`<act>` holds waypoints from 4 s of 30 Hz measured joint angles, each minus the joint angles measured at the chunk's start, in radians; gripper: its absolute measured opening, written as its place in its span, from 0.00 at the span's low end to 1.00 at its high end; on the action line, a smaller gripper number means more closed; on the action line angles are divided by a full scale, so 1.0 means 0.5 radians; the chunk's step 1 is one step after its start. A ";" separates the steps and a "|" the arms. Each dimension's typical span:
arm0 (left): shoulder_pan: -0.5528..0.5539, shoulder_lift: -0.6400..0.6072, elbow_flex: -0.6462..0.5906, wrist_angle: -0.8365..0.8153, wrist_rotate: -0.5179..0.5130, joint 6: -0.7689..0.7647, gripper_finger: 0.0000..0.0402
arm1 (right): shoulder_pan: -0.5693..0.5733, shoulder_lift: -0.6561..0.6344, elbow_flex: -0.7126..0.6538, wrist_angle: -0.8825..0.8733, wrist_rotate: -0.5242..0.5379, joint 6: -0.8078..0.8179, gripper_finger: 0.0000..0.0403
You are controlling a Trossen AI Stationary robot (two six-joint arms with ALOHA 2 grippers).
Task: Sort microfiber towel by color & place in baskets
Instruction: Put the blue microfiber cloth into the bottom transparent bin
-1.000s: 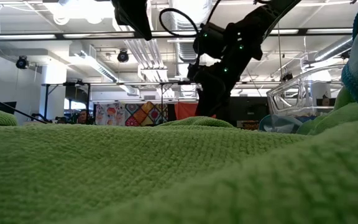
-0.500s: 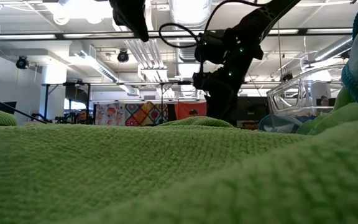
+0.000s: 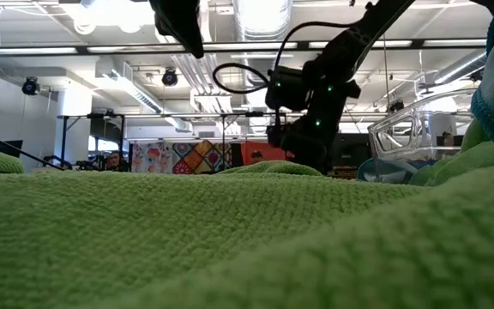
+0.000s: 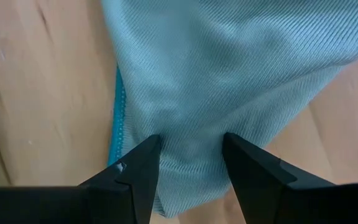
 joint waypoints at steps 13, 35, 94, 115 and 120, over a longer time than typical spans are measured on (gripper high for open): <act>0.000 0.000 0.000 -0.004 0.001 0.000 0.00 | 0.002 -0.009 -0.002 -0.001 -0.029 0.041 0.24; 0.000 0.000 0.000 -0.054 0.001 0.025 0.00 | 0.137 -0.620 -0.012 -0.012 -0.071 0.178 0.03; -0.018 0.000 0.000 -0.105 -0.002 -0.017 0.00 | 2.532 -1.609 0.005 -0.198 0.938 1.024 0.03; -0.018 0.000 0.000 -0.103 -0.005 0.184 0.00 | 2.758 -1.617 0.349 0.227 1.217 0.602 0.03; -0.018 0.000 0.000 -0.095 -0.006 0.221 0.00 | 2.845 -1.617 0.486 -0.117 1.182 0.840 0.03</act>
